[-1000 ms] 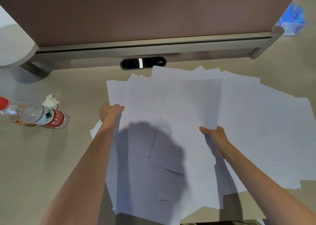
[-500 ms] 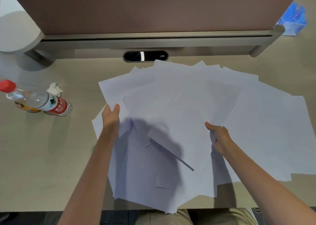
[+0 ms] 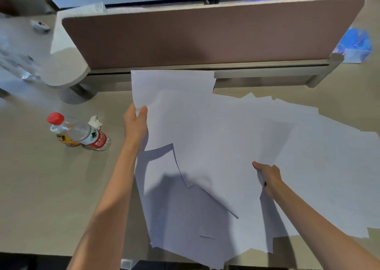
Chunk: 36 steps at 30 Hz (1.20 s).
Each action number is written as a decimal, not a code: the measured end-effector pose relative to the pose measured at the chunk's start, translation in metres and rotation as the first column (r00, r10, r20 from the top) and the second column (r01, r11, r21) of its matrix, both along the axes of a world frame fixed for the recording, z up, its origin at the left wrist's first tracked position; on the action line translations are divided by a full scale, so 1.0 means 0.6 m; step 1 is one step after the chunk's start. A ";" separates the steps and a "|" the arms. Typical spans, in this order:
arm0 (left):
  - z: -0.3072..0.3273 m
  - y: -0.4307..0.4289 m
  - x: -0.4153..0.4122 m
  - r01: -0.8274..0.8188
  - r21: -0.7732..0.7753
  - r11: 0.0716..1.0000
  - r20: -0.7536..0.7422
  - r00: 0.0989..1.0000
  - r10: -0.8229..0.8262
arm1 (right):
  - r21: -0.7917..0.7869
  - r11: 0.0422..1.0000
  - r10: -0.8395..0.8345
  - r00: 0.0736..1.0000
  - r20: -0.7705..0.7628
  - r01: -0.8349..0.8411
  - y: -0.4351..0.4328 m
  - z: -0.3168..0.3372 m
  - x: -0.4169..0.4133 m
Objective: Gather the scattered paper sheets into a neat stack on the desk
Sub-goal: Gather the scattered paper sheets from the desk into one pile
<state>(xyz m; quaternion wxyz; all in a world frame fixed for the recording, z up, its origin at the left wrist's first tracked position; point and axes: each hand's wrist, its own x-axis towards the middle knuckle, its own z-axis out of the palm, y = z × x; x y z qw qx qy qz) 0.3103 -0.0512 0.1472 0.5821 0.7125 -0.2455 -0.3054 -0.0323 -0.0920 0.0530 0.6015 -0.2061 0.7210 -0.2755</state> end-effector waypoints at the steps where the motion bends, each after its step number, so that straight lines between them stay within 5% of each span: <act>1: 0.015 -0.002 0.000 0.014 -0.006 1.000 0.022 1.000 -0.013 | 0.002 1.000 0.007 1.000 -0.010 -0.007 0.001 0.002 -0.002; 9: 0.113 -0.017 -0.011 0.001 -0.159 0.987 -0.004 1.000 -0.002 | 0.054 0.998 -0.024 1.000 -0.001 0.024 0.013 -0.008 -0.015; 14: 0.082 -0.010 -0.045 -0.016 -0.204 0.979 -0.078 0.997 0.000 | 0.154 0.987 -0.051 0.997 0.054 0.042 0.008 -0.036 -0.035; 26: -0.172 0.075 -0.216 -0.115 0.204 0.972 -0.349 0.919 0.182 | 0.126 0.989 -0.101 0.973 0.207 0.076 0.039 -0.043 -0.059; 30: -0.229 0.102 -0.275 -0.131 0.225 0.966 -0.404 0.889 0.215 | 0.077 0.991 -0.128 0.941 0.313 0.109 0.047 -0.062 -0.061; 36: -0.251 0.127 -0.328 0.039 0.354 0.935 -0.618 0.760 0.202 | 0.023 0.994 -0.110 0.950 0.293 0.108 0.049 -0.079 -0.043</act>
